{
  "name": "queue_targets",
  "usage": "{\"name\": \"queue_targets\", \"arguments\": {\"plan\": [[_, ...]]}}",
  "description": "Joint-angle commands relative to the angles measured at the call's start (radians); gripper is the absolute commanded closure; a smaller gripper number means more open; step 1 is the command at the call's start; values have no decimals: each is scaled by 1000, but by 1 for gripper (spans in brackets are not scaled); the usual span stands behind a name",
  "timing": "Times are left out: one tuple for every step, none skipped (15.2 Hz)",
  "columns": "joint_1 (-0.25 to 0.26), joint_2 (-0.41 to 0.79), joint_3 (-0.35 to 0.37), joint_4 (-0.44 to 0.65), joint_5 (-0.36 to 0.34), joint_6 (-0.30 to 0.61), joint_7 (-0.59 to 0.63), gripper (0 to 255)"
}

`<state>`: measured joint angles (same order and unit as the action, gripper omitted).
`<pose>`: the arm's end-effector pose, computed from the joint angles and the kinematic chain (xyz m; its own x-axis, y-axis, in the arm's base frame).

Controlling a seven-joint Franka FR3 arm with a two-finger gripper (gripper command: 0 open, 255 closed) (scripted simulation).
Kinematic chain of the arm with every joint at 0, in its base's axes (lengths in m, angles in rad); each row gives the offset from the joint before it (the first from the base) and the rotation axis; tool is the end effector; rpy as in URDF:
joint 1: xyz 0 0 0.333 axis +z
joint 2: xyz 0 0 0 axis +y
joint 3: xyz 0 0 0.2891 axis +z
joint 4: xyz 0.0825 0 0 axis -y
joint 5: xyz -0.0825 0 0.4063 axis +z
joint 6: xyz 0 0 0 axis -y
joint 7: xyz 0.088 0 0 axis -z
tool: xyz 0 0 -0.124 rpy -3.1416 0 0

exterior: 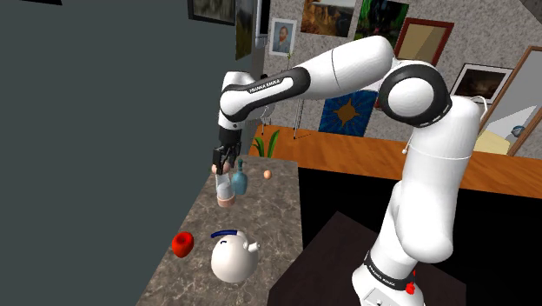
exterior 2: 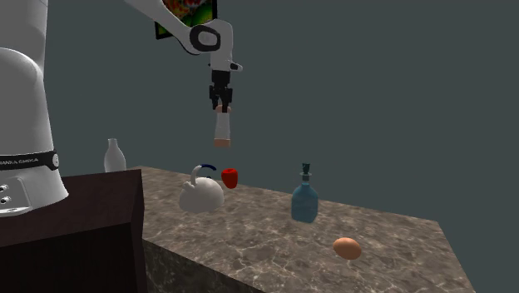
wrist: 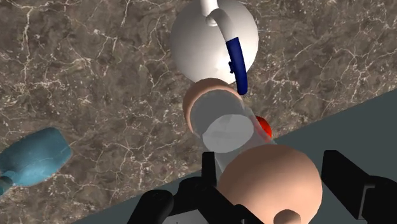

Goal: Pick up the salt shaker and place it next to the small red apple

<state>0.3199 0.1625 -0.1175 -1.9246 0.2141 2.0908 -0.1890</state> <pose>0.5959 0.1375 0.3541 0.9594 0.2806 0.0282 0.2813 -0.9455 -0.1639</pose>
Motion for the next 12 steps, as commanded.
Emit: {"name": "queue_targets", "arguments": {"plan": [[26,8,18,16,-3,1,48,255],[39,15,27,24,-4,3,70,255],[52,23,36,34,-6,5,93,255],[65,31,45,45,-8,6,116,255],[77,40,53,57,-10,7,138,255],[90,50,62,70,-12,8,160,255],[103,61,70,85,-14,8,183,255],[116,73,78,101,-17,7,205,255],[129,85,85,118,-20,6,227,255],[142,99,93,136,-23,5,249,255],[151,109,97,149,-25,3,264,255],[151,113,98,142,-24,15,262,255]]}}
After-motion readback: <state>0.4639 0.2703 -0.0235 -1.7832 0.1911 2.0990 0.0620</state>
